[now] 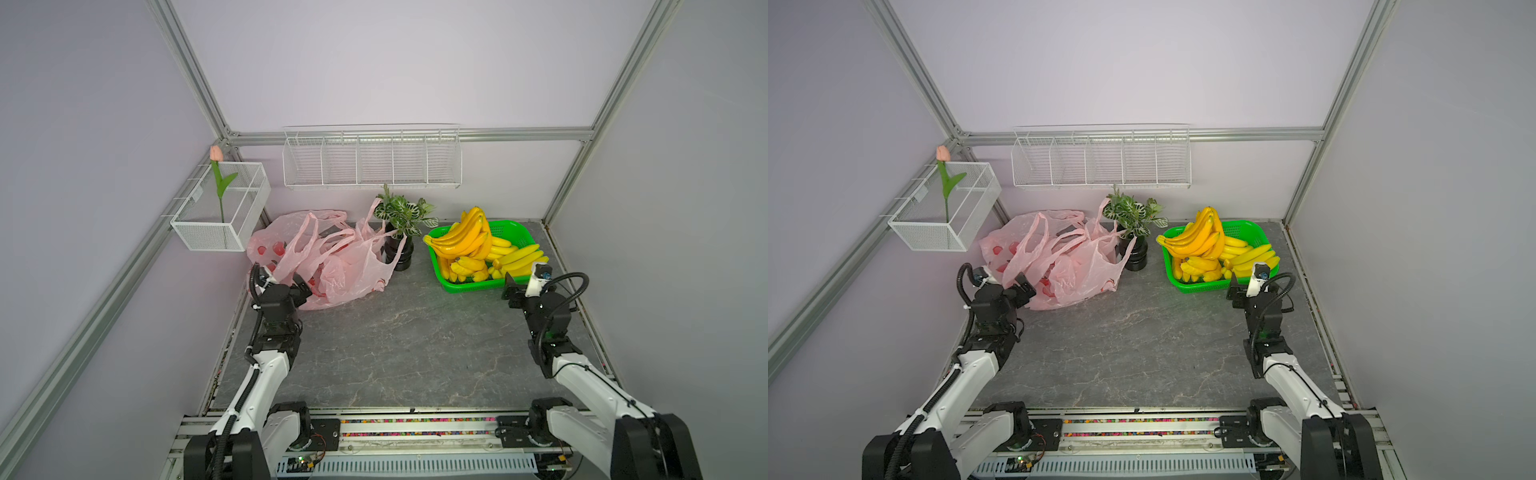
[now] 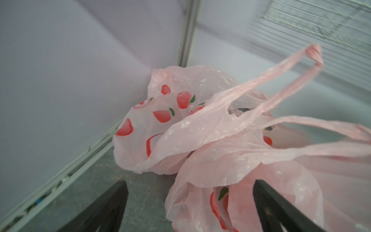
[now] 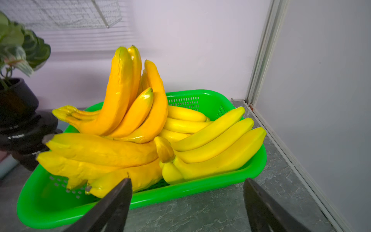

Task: Place the banana into a plastic bag & tie a knot
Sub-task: Pick up the plastic bag at the center of the board.

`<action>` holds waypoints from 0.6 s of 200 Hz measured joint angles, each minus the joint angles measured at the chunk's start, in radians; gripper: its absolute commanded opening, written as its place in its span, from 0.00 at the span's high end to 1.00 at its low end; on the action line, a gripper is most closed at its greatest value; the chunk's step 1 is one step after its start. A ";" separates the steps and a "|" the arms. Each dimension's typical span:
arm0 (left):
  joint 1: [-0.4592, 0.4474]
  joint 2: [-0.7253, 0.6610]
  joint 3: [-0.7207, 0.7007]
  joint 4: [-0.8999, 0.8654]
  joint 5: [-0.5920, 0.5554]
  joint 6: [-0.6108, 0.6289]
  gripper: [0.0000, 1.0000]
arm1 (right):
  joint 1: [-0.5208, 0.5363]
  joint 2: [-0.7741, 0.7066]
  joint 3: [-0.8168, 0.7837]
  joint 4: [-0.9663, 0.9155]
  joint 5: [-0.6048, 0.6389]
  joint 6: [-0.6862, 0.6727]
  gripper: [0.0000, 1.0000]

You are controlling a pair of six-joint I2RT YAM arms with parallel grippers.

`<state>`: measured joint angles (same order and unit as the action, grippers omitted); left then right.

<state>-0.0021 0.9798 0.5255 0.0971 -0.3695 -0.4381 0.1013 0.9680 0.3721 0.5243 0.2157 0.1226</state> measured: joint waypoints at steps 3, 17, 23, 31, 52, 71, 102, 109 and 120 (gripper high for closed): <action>0.000 -0.001 0.011 -0.021 -0.008 -0.023 0.01 | -0.001 -0.018 0.010 -0.029 0.006 0.028 0.11; 0.000 -0.001 0.060 -0.110 -0.012 -0.122 0.01 | -0.008 -0.076 0.043 -0.134 0.031 0.148 0.11; 0.000 0.002 0.076 -0.135 0.006 -0.147 0.01 | -0.018 -0.099 0.053 -0.178 0.034 0.201 0.11; 0.000 0.011 0.097 -0.161 0.043 -0.169 0.01 | -0.040 -0.126 0.060 -0.231 0.023 0.259 0.11; -0.032 0.058 0.162 -0.216 0.140 -0.195 0.02 | -0.083 -0.152 0.086 -0.365 -0.039 0.347 0.11; -0.127 0.106 0.243 -0.278 0.188 -0.198 0.05 | -0.085 -0.134 0.130 -0.472 -0.113 0.366 0.11; -0.335 0.200 0.427 -0.371 0.202 -0.176 0.06 | -0.068 -0.114 0.178 -0.579 -0.200 0.364 0.11; -0.383 0.232 0.479 -0.392 0.195 -0.167 0.07 | -0.056 -0.112 0.182 -0.597 -0.213 0.362 0.11; -0.451 0.295 0.566 -0.425 0.185 -0.155 0.10 | -0.032 -0.106 0.187 -0.620 -0.225 0.355 0.11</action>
<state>-0.4526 1.2747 1.0920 -0.3275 -0.1844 -0.5930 0.0692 0.8619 0.5594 -0.0956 -0.0090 0.4774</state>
